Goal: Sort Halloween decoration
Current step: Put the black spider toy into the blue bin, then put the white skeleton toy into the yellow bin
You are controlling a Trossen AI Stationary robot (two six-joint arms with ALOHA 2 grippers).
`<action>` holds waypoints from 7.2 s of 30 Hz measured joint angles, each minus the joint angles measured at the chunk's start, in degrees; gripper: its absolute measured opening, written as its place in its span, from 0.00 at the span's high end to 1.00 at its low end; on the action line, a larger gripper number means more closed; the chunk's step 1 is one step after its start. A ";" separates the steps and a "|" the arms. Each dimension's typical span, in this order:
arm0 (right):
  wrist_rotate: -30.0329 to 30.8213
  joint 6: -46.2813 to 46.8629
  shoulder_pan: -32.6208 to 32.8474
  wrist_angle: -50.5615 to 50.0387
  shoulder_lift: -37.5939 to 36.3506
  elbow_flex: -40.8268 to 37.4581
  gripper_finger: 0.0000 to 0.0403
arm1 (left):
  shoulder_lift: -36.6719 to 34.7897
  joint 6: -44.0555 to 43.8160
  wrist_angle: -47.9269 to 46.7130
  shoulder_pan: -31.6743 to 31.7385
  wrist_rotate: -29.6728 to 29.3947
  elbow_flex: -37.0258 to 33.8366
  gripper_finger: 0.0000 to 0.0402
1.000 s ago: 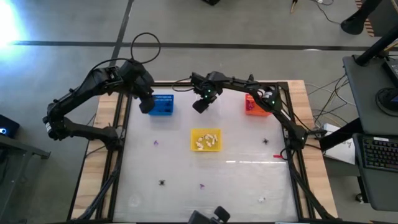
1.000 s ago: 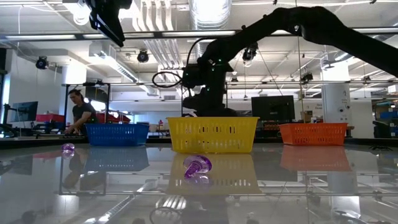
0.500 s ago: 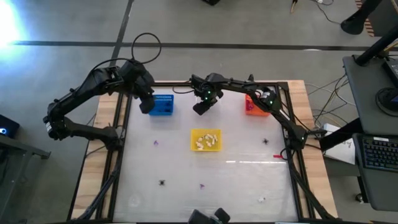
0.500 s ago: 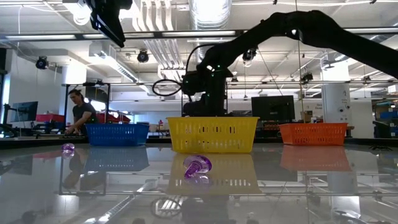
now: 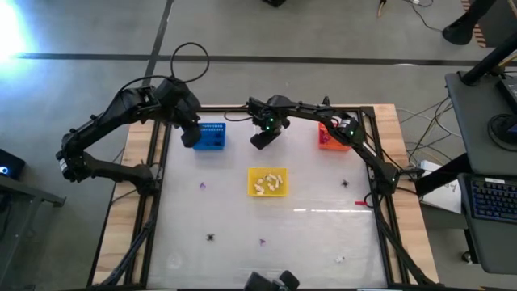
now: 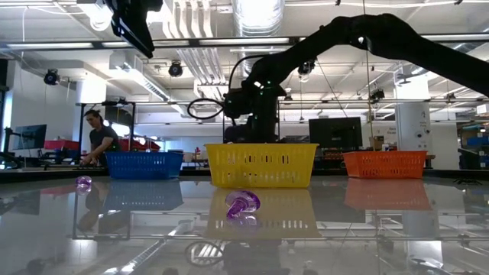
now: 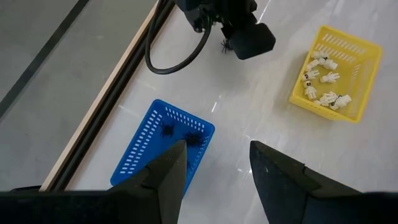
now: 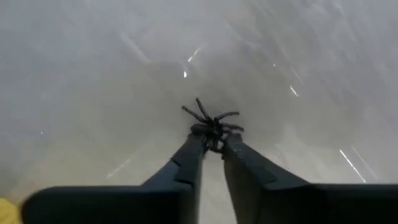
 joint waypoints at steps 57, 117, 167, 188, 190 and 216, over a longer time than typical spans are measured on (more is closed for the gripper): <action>-4.24 20.37 6.89 32.40 -1.27 13.42 0.98 | -1.40 3.23 -1.40 0.02 -0.04 0.00 0.60; 15.23 44.44 36.82 -24.59 -50.15 -28.37 0.67 | -1.68 7.39 -6.93 -0.01 -0.02 -0.02 0.60; 4.72 41.71 80.06 28.16 -51.47 -67.05 0.62 | -1.66 -1.97 -7.91 0.02 -0.11 -0.01 0.60; 4.87 37.54 80.04 33.42 -41.27 -67.67 0.63 | -1.54 -4.37 -7.87 0.01 -0.07 -0.02 0.60; 4.87 38.42 80.04 33.33 -40.92 -67.67 0.64 | -1.55 -4.37 -7.87 0.02 -0.06 0.00 0.60; 10.33 54.04 73.48 33.48 -53.58 -67.58 0.96 | -1.49 -4.35 -8.20 -0.01 0.11 -0.01 0.60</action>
